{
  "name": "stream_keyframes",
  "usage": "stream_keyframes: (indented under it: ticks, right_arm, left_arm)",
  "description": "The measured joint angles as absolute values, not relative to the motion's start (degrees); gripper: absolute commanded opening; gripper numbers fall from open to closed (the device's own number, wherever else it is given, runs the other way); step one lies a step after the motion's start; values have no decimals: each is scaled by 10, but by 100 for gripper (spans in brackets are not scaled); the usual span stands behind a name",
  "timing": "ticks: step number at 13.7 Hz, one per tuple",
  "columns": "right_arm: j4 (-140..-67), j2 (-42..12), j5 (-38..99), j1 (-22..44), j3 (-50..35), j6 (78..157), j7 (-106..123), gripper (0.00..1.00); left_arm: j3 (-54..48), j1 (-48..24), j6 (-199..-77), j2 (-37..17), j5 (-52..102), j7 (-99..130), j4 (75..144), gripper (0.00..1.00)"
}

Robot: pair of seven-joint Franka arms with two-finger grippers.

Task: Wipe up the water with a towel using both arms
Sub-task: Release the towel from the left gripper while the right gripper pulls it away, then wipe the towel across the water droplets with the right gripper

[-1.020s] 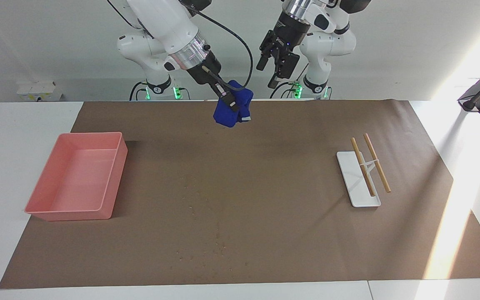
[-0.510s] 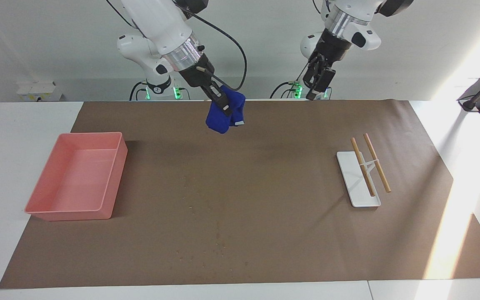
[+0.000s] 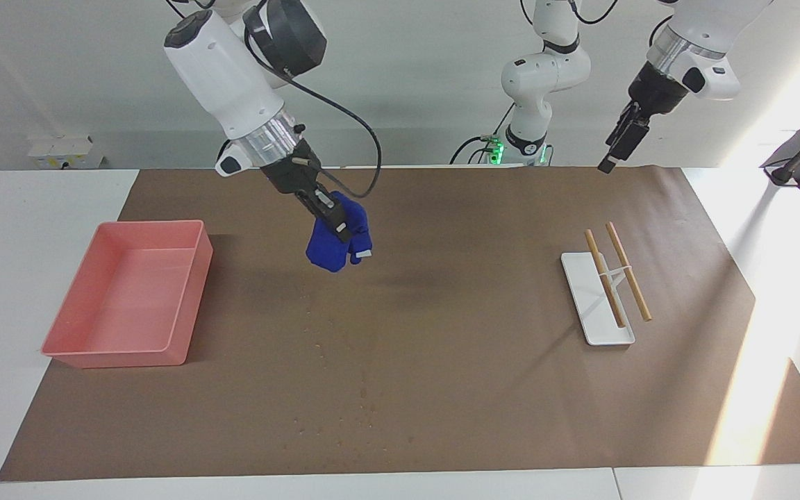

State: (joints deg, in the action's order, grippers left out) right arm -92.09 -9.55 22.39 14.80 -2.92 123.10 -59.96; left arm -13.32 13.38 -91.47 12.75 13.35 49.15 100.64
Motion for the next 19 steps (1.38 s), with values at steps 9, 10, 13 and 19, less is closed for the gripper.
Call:
stream_keyframes:
  ticks: [9, 10, 13, 19]
  right_arm:
    - [-877, -305, 214, 156, -34, 1508, -473, 0]
    - [-877, -322, 214, 156, -34, 1532, -453, 0]
    - [-881, -359, 214, 165, -35, 1563, -424, 0]
    - [-945, -357, 214, 162, -33, 1563, -400, 0]
  left_arm:
    - [-107, 145, -893, 155, 83, 285, 1040, 100]
    - [-106, 145, -897, 156, 82, 279, 1040, 100]
    - [-97, 145, -910, 146, 56, 193, 1042, 100]
    - [-90, 122, -948, 72, 22, 119, 1029, 100]
